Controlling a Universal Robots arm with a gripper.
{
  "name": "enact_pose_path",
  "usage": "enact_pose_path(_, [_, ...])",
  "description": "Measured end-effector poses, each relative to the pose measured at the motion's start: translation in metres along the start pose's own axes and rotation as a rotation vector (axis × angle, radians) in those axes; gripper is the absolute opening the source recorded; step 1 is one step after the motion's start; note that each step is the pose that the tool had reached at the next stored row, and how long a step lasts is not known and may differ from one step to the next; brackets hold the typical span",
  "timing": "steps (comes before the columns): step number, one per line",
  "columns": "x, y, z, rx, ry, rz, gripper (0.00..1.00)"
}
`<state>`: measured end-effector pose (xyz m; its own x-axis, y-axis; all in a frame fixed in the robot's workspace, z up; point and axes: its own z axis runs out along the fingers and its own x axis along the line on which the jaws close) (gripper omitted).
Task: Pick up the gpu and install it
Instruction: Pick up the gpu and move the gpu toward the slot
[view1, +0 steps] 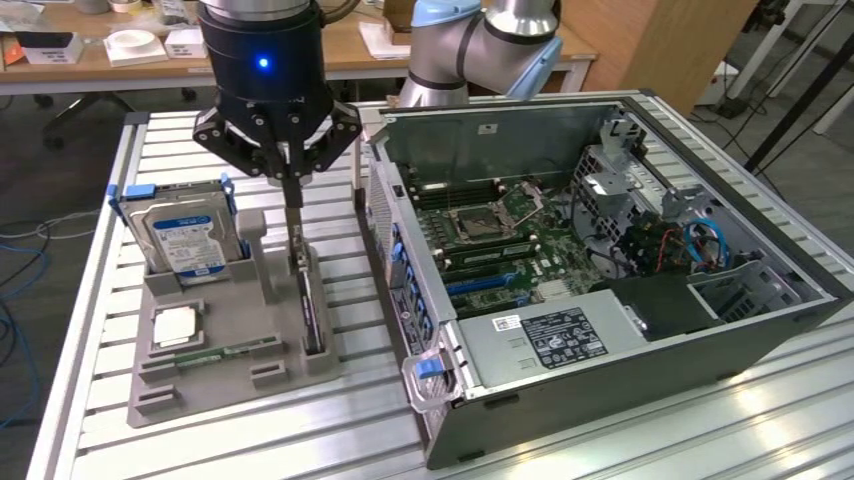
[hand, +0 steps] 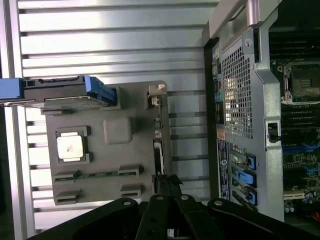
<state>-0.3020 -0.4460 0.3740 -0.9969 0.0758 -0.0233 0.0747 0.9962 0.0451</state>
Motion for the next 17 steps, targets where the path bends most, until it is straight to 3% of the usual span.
enact_pose_path(17, [-0.0001,-0.0036,0.0061,0.0000,0.0000,0.000,0.11])
